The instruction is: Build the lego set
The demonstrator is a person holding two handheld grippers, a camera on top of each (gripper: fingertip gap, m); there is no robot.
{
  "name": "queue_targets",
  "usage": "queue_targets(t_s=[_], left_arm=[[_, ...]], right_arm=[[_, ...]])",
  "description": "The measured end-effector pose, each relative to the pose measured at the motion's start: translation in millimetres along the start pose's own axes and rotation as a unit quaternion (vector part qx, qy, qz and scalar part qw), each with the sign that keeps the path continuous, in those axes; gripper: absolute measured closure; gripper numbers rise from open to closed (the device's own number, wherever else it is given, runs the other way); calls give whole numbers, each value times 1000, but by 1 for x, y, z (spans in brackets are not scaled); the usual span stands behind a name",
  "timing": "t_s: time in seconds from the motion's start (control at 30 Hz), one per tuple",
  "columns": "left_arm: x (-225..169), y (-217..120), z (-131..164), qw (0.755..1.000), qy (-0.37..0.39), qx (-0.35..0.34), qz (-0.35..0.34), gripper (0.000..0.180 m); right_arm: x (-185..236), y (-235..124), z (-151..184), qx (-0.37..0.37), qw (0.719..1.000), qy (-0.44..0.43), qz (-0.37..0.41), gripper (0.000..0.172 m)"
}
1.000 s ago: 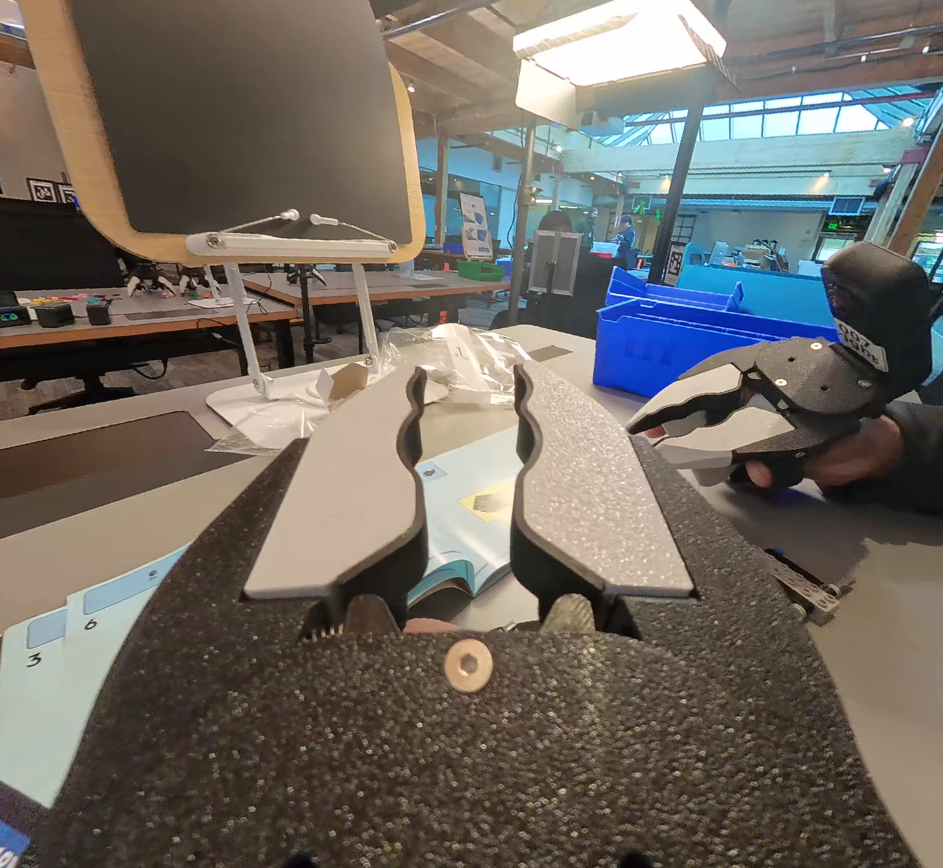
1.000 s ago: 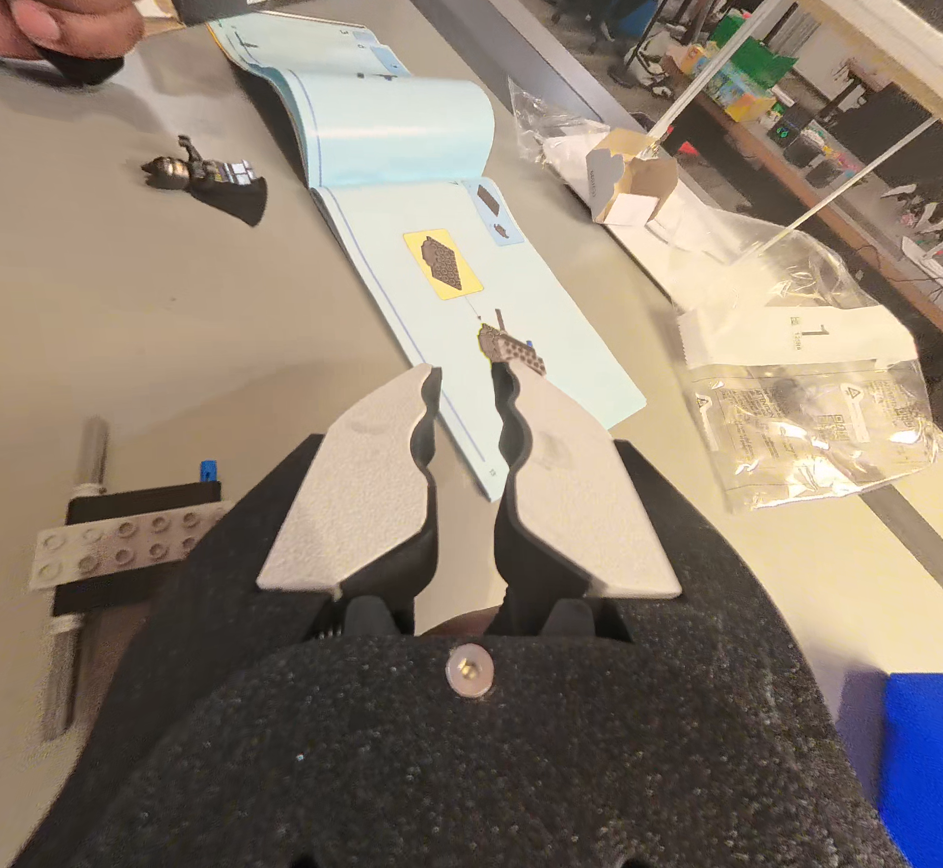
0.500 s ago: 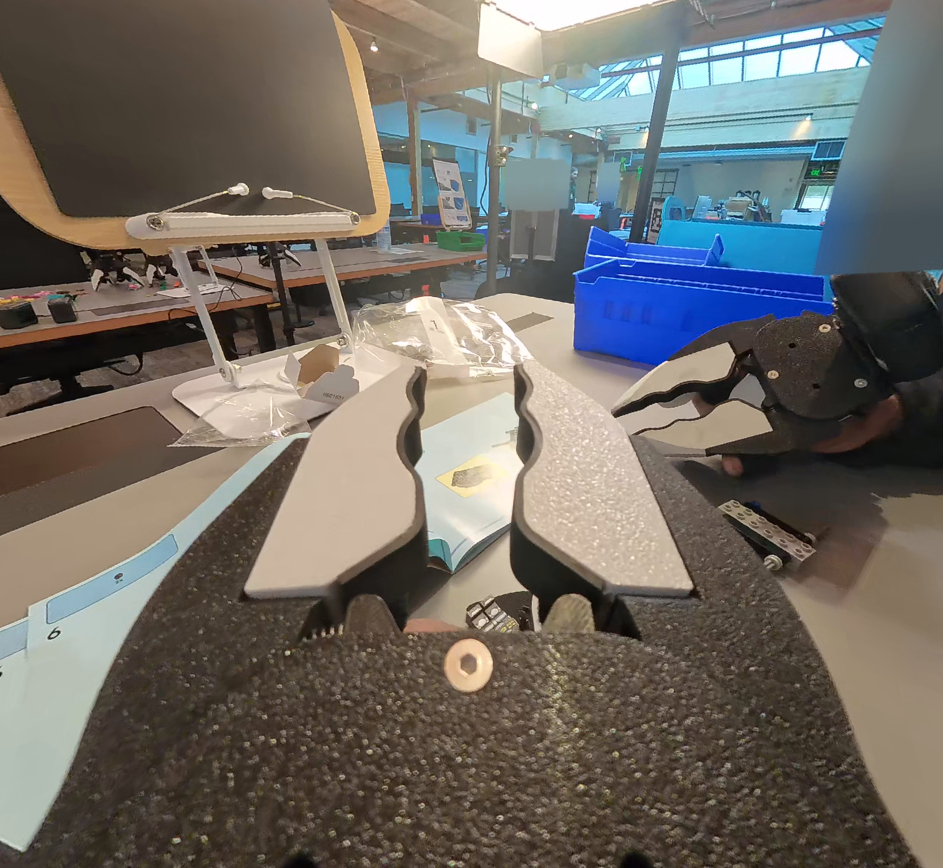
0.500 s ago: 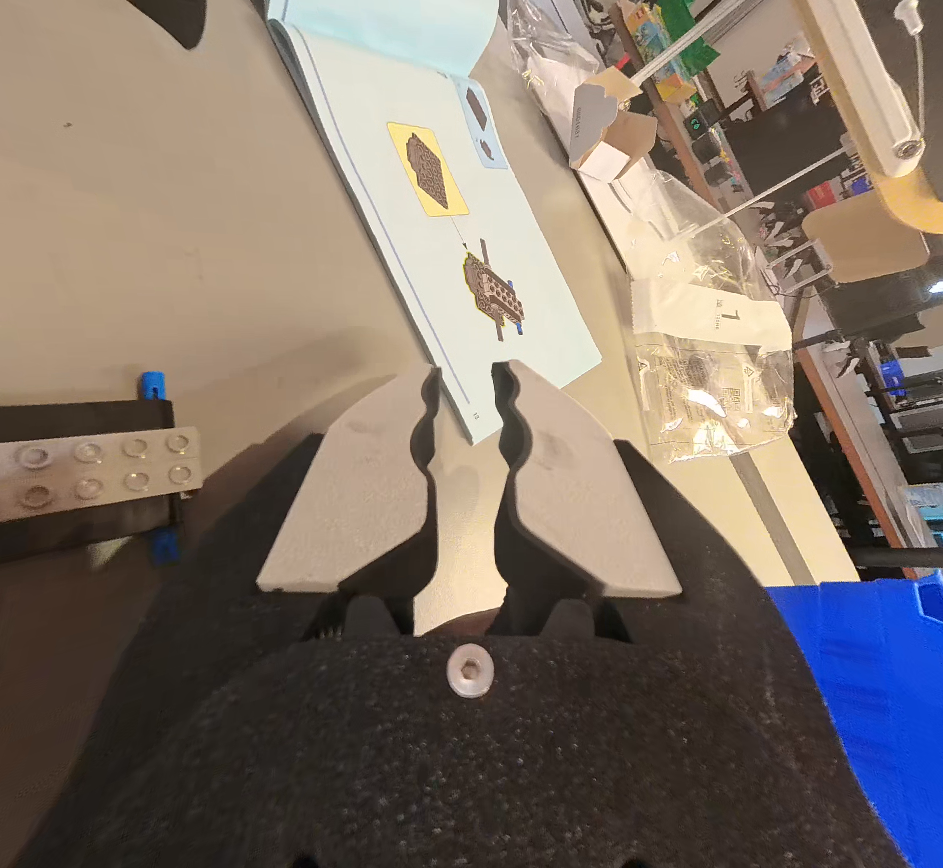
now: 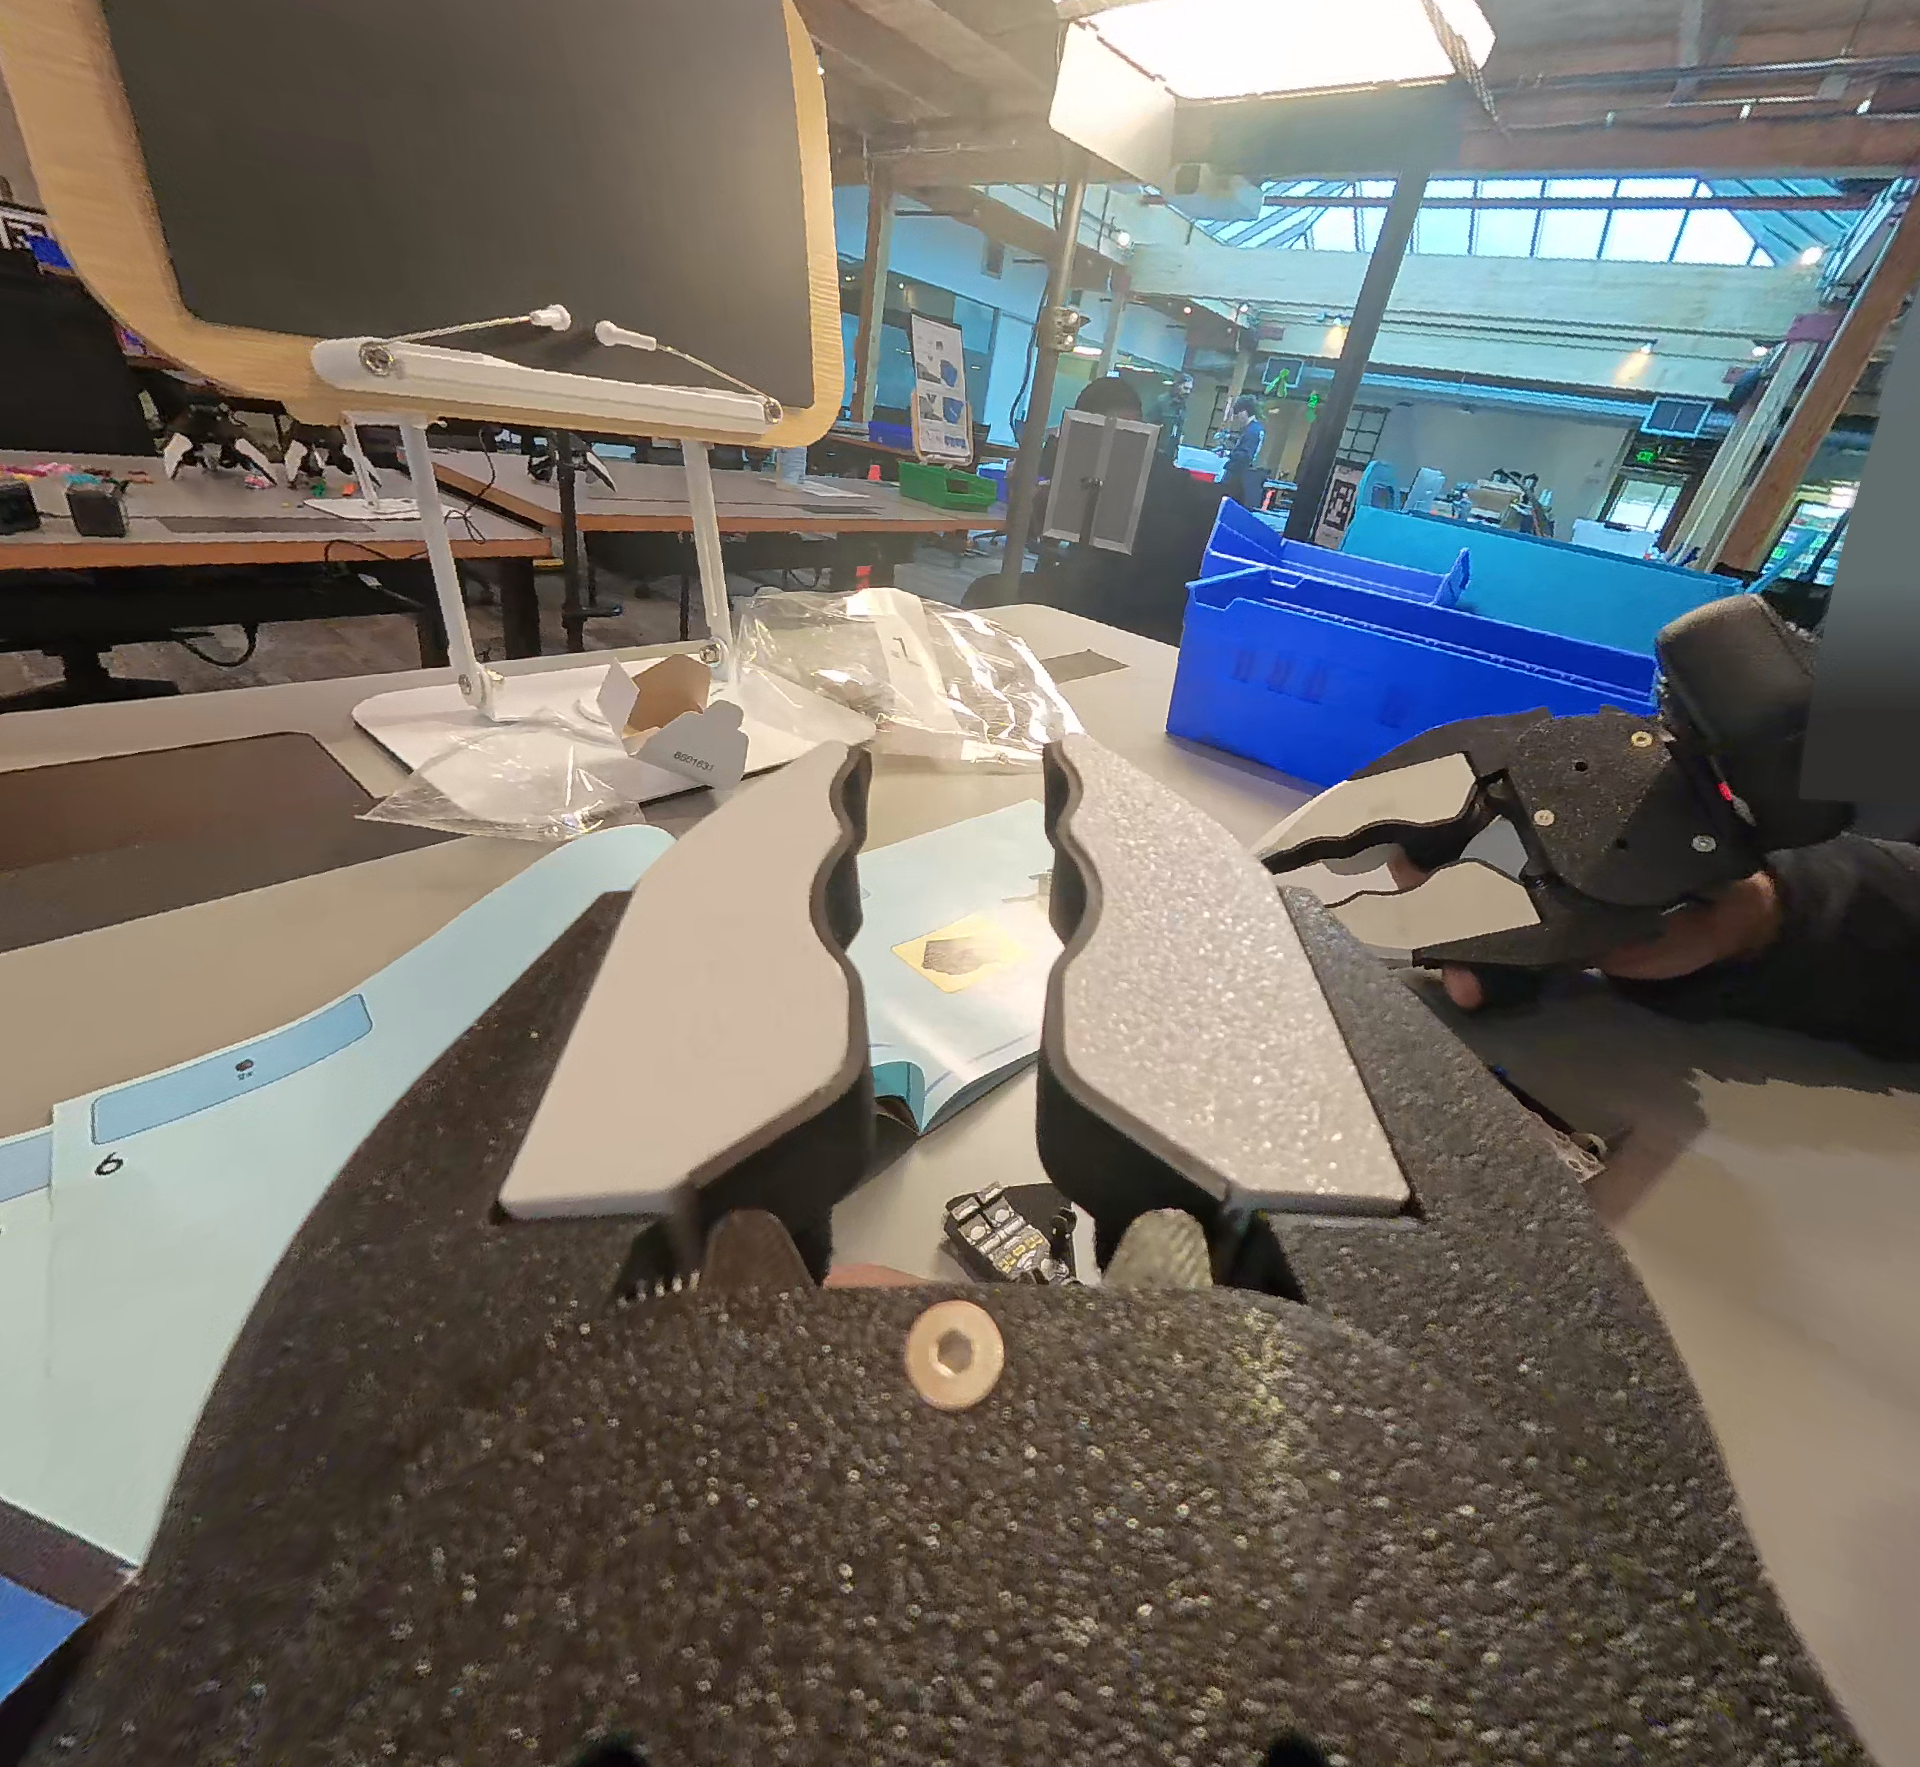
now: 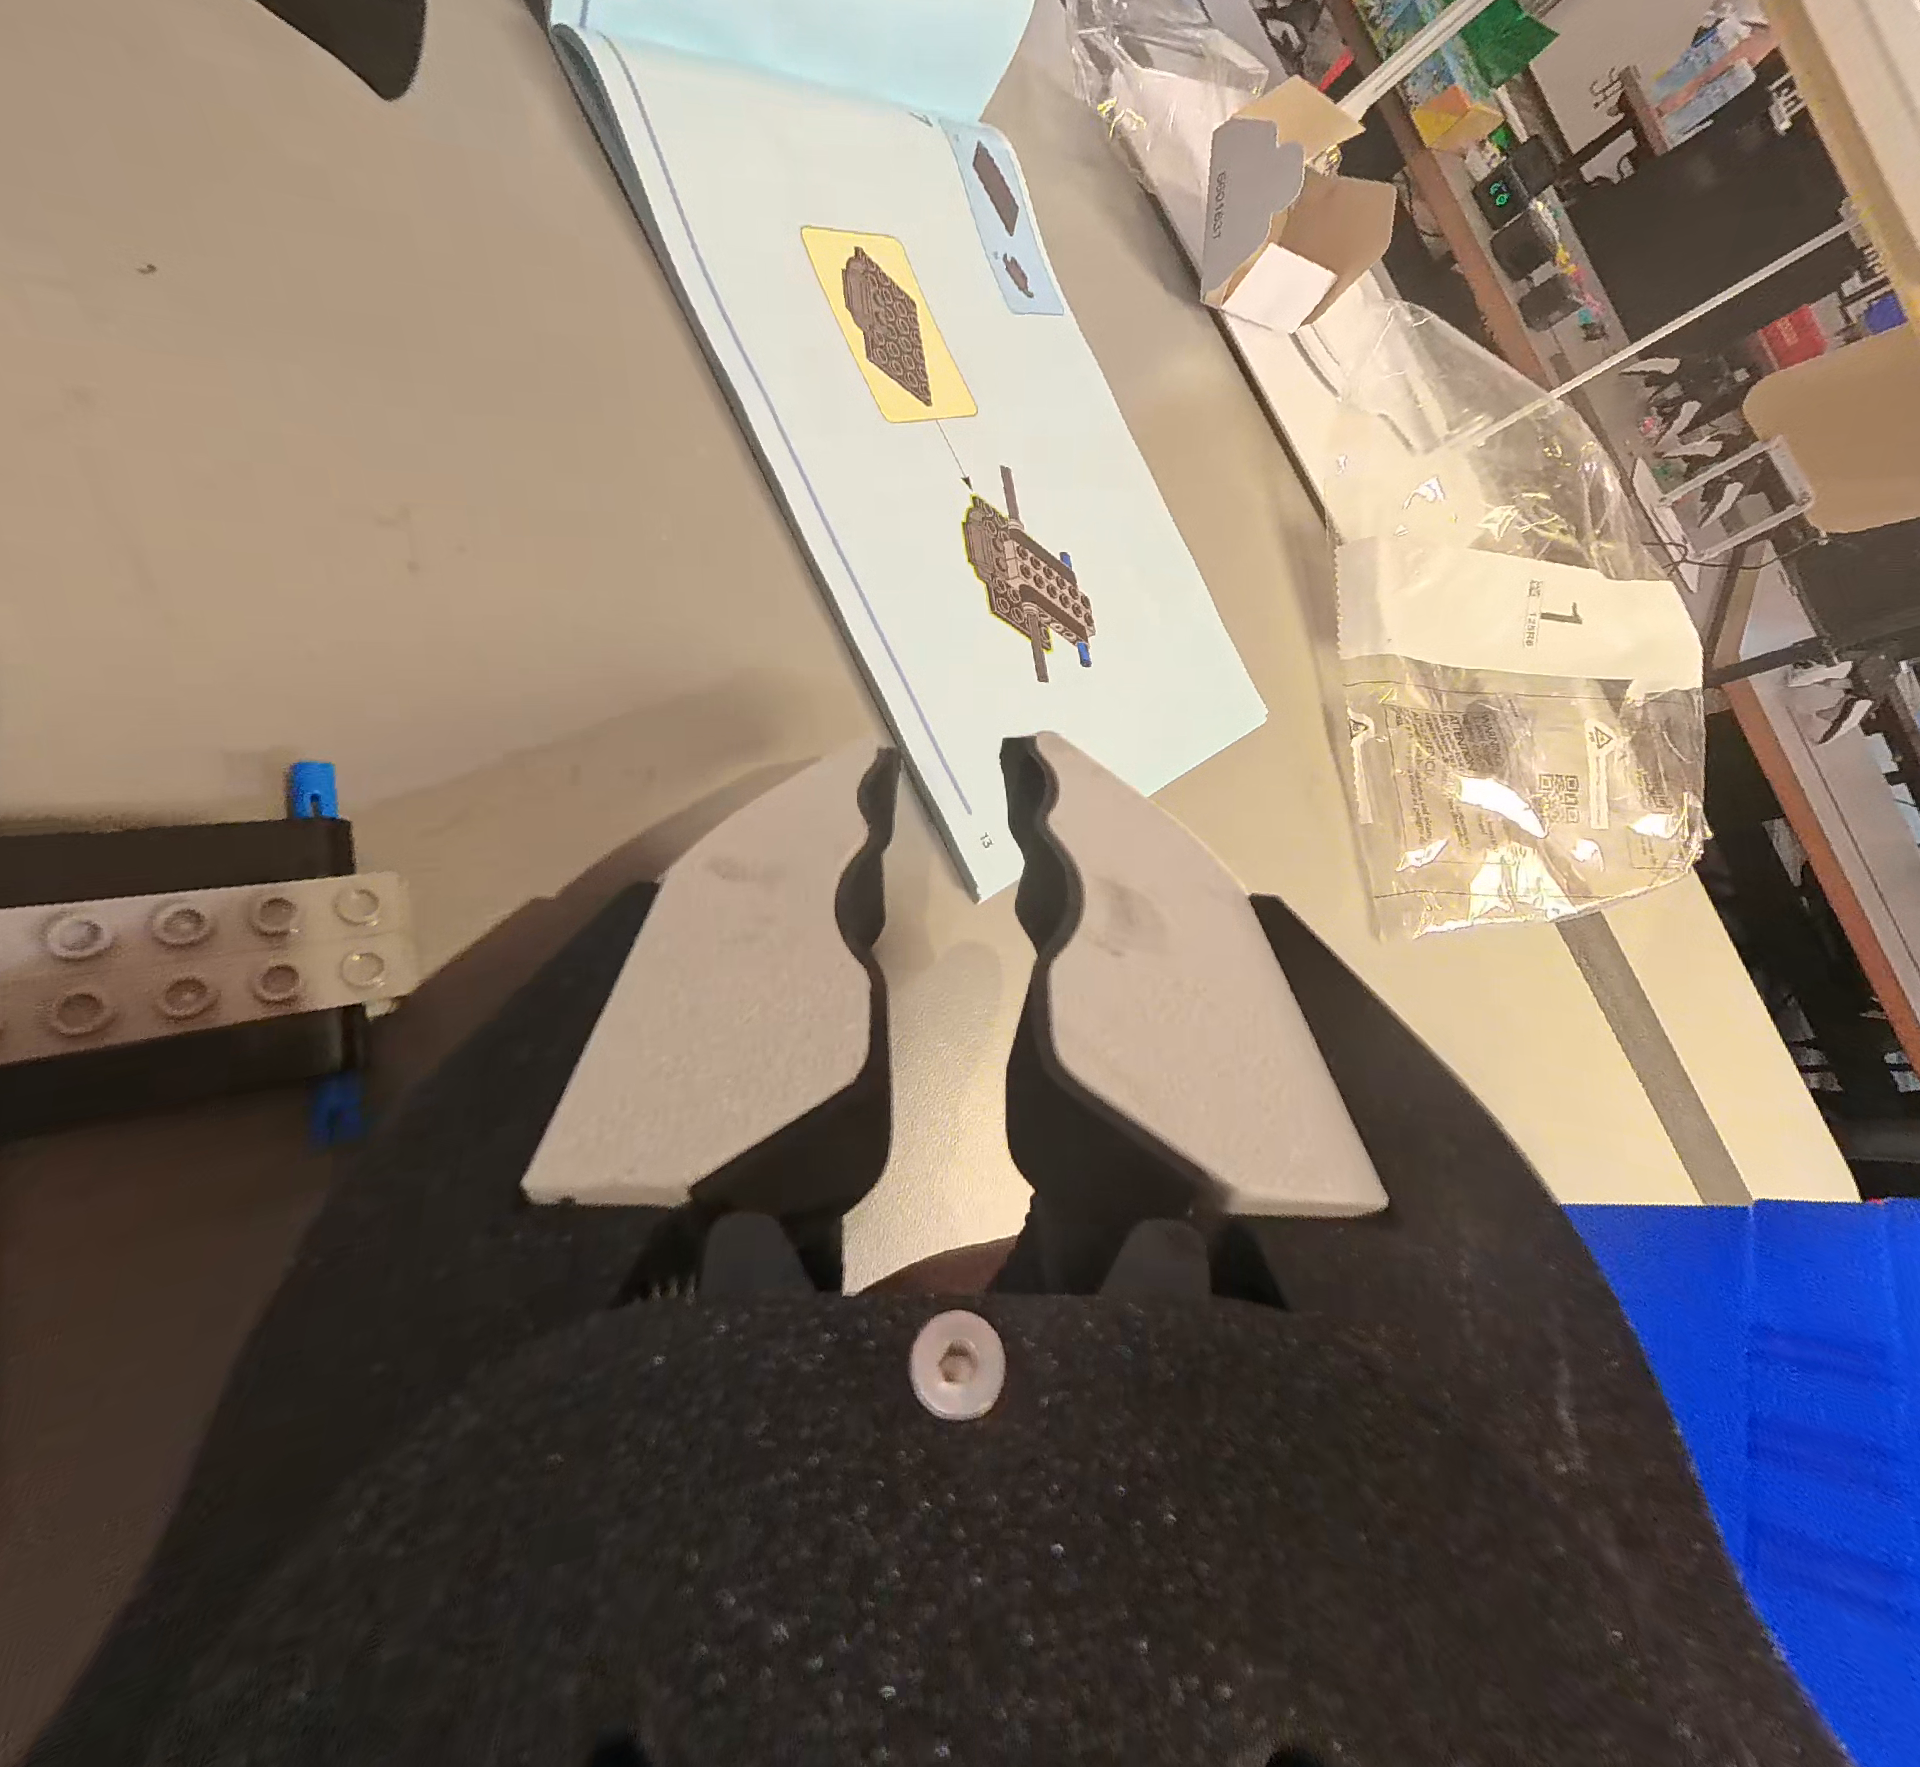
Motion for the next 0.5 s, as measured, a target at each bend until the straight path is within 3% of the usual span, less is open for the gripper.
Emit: queue_targets(t_s=[0.5], left_arm=[[10,1,2,995,-94,13,39,148]], right_arm=[[-7,-6,0,-7,999,12,36,152]])
Point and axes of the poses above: each gripper's, where its closed fingertips meet, y out along the fingers, z out of its underside, x = y × z across the jaws, the point moved 3 cm from there along -y, back along the fingers, and after that the axes turned 9 degrees about -y, right-handed, at the moved point
